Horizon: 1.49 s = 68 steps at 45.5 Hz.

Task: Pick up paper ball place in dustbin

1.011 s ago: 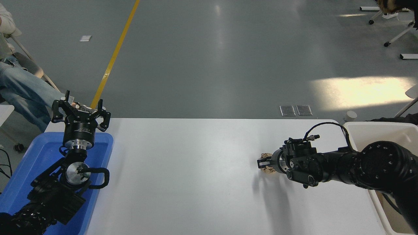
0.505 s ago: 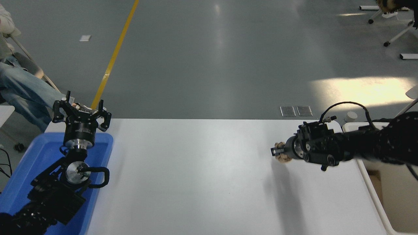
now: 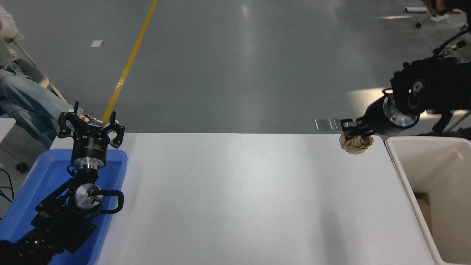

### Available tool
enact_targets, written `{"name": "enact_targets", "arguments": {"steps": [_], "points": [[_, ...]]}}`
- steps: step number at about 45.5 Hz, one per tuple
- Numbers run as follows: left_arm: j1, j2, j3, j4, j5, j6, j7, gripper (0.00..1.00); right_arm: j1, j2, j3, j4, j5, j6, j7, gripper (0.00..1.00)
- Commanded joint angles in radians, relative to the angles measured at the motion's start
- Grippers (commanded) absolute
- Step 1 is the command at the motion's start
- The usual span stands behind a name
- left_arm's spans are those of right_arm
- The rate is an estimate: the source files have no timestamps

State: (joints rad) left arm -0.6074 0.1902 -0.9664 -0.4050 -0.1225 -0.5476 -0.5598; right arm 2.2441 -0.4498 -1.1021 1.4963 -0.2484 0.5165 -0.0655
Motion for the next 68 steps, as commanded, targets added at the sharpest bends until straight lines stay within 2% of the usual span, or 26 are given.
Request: {"name": "enact_targets", "arguments": {"steps": [1,9,21,26,34,40,47,51,56,64,68], "points": [[0.000,0.000,0.000,0.002,0.000,0.000,0.000,0.99,0.189,-0.017,-0.022,0.076,0.074,0.161,0.000,0.00],[0.000,0.002,0.000,0.000,0.001,0.000,0.000,0.99,0.252,-0.013,-0.096,0.091,0.139,0.189,0.001,0.00],[0.000,0.002,0.000,0.000,0.000,0.000,0.000,0.99,0.284,-0.009,-0.114,0.107,0.140,0.198,0.000,0.00],[0.000,0.000,0.000,0.000,0.000,0.000,0.000,0.99,0.284,-0.009,-0.153,0.099,0.117,0.194,0.000,0.00],[0.000,0.000,0.000,0.000,0.000,0.000,0.000,0.99,0.265,-0.026,-0.274,0.062,-0.031,0.122,0.001,0.00],[0.000,0.000,0.000,0.000,0.000,0.000,0.000,0.99,0.210,-0.141,-0.360,0.003,-0.118,0.059,0.012,0.00],[0.000,0.000,0.000,0.000,0.000,0.000,0.000,0.99,0.108,-0.315,-0.355,-0.137,-0.319,0.048,0.012,0.00],[0.000,0.000,0.000,0.000,0.000,0.000,0.000,0.99,0.013,-0.398,-0.338,-0.260,-0.394,0.022,0.013,0.00],[0.000,0.000,0.000,0.000,0.000,0.000,0.000,0.99,-0.153,-0.460,-0.291,-0.413,-0.419,-0.045,0.029,0.00],[0.000,0.000,-0.002,0.000,0.000,0.000,0.000,0.99,-0.466,-0.489,-0.194,-0.612,-0.402,-0.220,0.084,0.00],[0.000,0.000,-0.002,0.000,0.000,0.000,0.000,0.99,-0.627,-0.492,-0.089,-0.677,-0.379,-0.268,0.087,0.00]]}}
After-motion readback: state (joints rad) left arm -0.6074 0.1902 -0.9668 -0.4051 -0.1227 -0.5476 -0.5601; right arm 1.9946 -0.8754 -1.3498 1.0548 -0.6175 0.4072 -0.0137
